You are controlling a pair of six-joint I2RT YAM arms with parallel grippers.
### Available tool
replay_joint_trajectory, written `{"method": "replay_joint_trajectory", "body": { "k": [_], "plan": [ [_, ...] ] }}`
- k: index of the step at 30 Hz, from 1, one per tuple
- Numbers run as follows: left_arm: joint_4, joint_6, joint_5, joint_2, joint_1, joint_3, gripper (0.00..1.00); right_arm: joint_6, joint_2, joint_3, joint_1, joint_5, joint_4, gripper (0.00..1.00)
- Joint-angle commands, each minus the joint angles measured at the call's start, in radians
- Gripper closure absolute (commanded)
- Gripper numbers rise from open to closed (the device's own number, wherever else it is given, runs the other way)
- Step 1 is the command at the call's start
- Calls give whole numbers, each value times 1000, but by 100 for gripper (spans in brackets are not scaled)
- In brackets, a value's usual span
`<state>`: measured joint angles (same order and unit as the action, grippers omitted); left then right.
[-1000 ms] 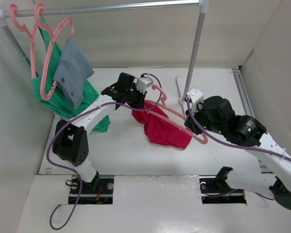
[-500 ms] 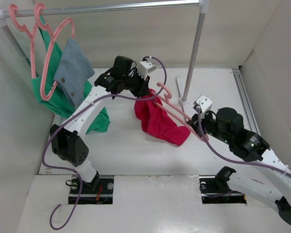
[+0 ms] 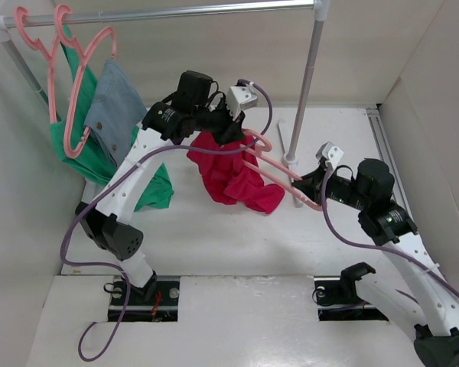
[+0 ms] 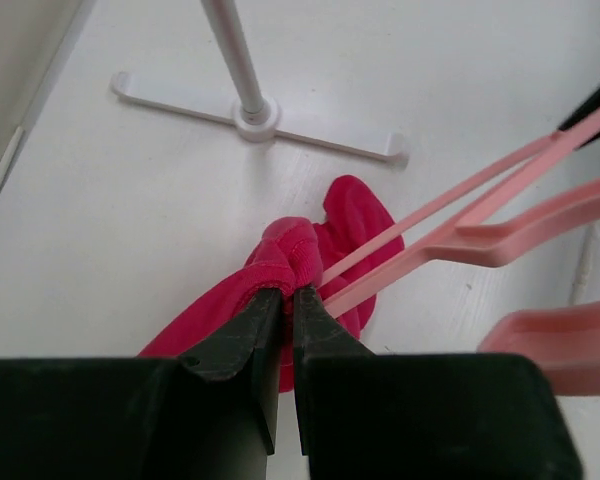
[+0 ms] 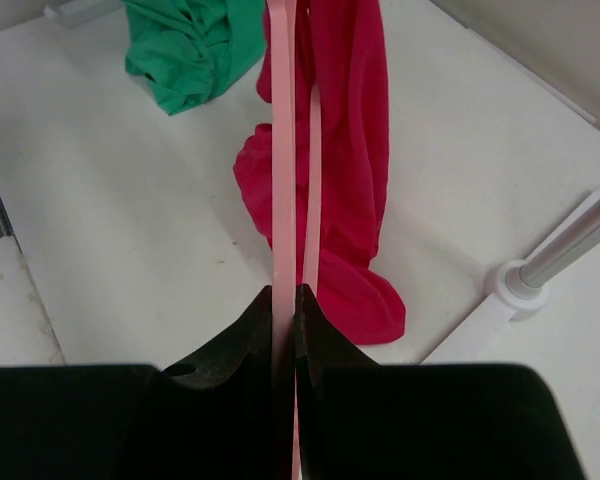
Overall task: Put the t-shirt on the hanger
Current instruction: Place tshirt on hanger
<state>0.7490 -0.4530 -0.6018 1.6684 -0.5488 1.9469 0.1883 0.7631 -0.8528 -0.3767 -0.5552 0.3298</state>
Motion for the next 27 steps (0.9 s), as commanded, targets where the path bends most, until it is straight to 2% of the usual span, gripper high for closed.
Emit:
{"method": "replay_joint_trajectory", "body": {
  "k": [1, 6, 9, 13, 14, 18, 24, 27],
  "plan": [
    [49, -64, -111, -13, -20, 66, 100, 7, 11, 15, 62, -195, -173, 100],
    [159, -145, -257, -13, -49, 119, 100, 42, 88, -9, 97, -239, -235, 100],
    [202, -216, -271, -13, -59, 129, 100, 53, 120, -20, 107, -249, -287, 100],
    [217, -329, -158, -13, -59, 120, 69, 62, 139, -20, 128, -287, -320, 100],
    [217, -351, -132, -13, -59, 119, 57, 62, 148, -20, 137, -298, -321, 100],
    [194, -446, -43, -22, -5, 110, 40, 62, 168, -11, 157, -342, -321, 100],
    [237, -622, -10, -32, 19, 101, 35, 62, 177, -20, 157, -362, -321, 100],
    [256, -657, -78, -32, 44, 87, 32, 62, 177, -20, 157, -362, -321, 100]
  ]
}}
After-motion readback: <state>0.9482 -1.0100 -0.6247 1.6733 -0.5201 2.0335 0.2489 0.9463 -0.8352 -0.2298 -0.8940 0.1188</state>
